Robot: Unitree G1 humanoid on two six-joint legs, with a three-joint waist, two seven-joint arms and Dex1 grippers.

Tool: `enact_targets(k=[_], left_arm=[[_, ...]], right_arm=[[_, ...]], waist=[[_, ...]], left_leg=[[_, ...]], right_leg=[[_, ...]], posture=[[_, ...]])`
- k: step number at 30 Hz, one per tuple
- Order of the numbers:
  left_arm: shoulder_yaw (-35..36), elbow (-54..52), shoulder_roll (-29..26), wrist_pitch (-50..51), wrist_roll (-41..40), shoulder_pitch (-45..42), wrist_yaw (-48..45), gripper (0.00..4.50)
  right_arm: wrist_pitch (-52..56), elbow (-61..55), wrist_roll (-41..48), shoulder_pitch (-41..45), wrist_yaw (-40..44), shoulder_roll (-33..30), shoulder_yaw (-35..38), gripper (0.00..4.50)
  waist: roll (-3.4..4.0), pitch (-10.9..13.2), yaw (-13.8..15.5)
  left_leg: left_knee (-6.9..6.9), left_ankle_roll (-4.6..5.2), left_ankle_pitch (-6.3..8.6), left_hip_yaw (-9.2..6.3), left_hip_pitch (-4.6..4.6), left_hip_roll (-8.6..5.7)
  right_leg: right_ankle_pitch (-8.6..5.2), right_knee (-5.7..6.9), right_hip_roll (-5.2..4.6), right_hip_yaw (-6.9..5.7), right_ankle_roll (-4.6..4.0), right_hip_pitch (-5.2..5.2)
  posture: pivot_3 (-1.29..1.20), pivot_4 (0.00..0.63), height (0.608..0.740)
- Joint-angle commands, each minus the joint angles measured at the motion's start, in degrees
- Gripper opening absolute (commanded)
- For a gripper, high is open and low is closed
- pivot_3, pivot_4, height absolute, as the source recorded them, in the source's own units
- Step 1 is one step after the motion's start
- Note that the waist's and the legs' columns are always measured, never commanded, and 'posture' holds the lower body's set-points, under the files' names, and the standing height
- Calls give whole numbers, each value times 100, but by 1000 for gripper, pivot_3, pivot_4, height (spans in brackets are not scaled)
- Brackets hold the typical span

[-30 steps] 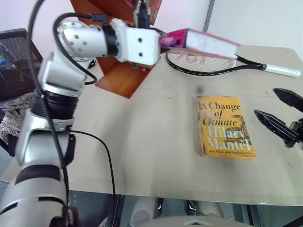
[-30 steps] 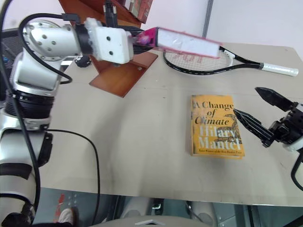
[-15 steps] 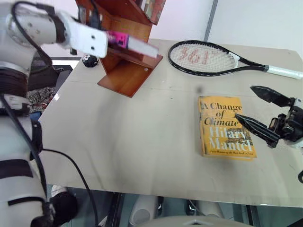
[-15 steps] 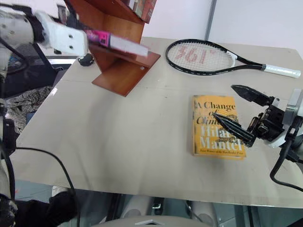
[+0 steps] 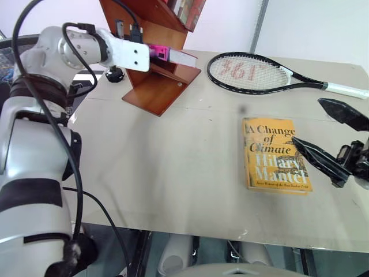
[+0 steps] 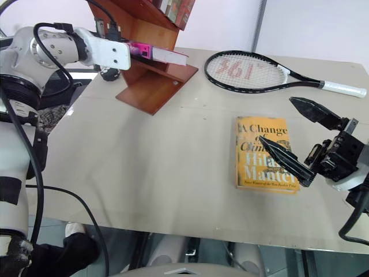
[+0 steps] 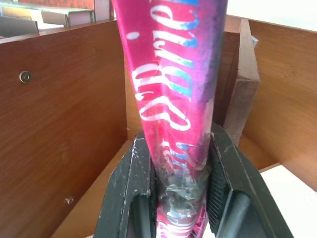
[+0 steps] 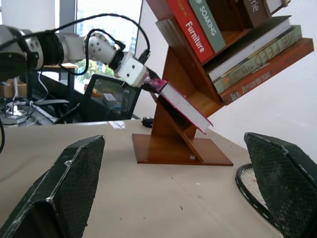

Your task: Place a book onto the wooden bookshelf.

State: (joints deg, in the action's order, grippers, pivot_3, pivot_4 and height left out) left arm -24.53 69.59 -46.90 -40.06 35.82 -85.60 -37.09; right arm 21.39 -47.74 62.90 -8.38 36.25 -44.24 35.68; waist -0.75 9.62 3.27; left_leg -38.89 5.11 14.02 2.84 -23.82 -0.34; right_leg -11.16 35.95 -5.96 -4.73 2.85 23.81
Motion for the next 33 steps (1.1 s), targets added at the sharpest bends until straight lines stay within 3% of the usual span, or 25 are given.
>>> enact_targets(k=[1,2,3,4,6,10,13,17,20,24,28,33], left_arm=[[187,94,-58,-100,-240,-39,-198,2482],[233,60,-81,-183,-306,-35,-262,2976],[325,5,-101,-301,-443,-13,-379,3130],[432,-71,-170,-462,-631,33,-610,3708],[830,-271,-351,-511,-1288,137,-1373,4449],[1507,-1503,-472,363,-2912,614,-3234,4449],[1941,-4201,-598,3500,-4610,1396,-4206,4449],[2264,-6553,-952,6490,-6148,2154,-4365,4449],[2534,-7696,-899,7855,-7096,2836,-4001,4449],[2718,-8569,-504,8403,-7562,3735,-3333,4449],[2775,-9162,566,8067,-7534,4828,-2218,4449],[2360,-9147,826,7498,-6952,6245,-2073,4449]], right_arm=[[74,-313,396,89,-363,-261,272,4500],[97,-340,457,86,-424,-314,293,4500],[115,-372,528,86,-493,-366,322,4500],[139,-419,609,146,-637,-446,302,4500],[205,-454,710,338,-946,-610,161,4500],[294,-294,832,353,-980,-734,237,4500],[360,-132,972,389,-943,-796,312,4500],[445,70,1140,413,-833,-902,449,4500],[584,212,1336,239,-696,-952,801,4500],[765,234,1590,-101,-602,-951,1331,4500],[991,216,1698,-698,-448,-875,1997,4500],[1371,244,332,-2347,224,-493,2450,4500]], waist=[[-1,0,-16],[-2,0,-23],[-1,0,-29],[-2,0,-41],[-2,0,-81],[-8,5,-110],[-28,21,-127],[-40,30,-171],[-32,26,-204],[-19,24,-205],[-16,21,-194],[-4,10,-169]], left_leg=[[0,1,0,1,-2,0],[-4,1,-1,0,-6,2],[-6,1,-1,1,-6,2],[-6,2,0,3,-8,2],[-6,7,4,9,-24,1],[-20,12,7,7,-55,0],[-44,-12,-9,0,-98,1],[-50,-13,-9,-6,-96,-1],[-48,-12,-9,-8,-81,-2],[-34,1,-1,-17,-33,2],[-28,0,0,-17,-2,7],[-18,-9,-3,-7,1,5]], right_leg=[[0,0,0,-1,0,0],[1,-1,0,-1,0,0],[1,-1,0,-2,0,-1],[3,-1,-1,-2,3,-1],[20,-6,-2,-11,9,10],[20,-10,0,-24,9,29],[21,-5,3,-16,8,56],[21,-15,5,-1,9,45],[17,-9,8,2,15,36],[-3,-5,15,2,35,-6],[-12,-5,6,8,14,-31],[1,-8,2,16,-10,-31]], posture=[[0,150,717],[0,150,717],[0,150,717],[0,150,717],[0,150,717],[0,150,717],[0,150,717],[0,150,717],[0,150,717],[0,150,717],[0,150,717],[0,150,717]])
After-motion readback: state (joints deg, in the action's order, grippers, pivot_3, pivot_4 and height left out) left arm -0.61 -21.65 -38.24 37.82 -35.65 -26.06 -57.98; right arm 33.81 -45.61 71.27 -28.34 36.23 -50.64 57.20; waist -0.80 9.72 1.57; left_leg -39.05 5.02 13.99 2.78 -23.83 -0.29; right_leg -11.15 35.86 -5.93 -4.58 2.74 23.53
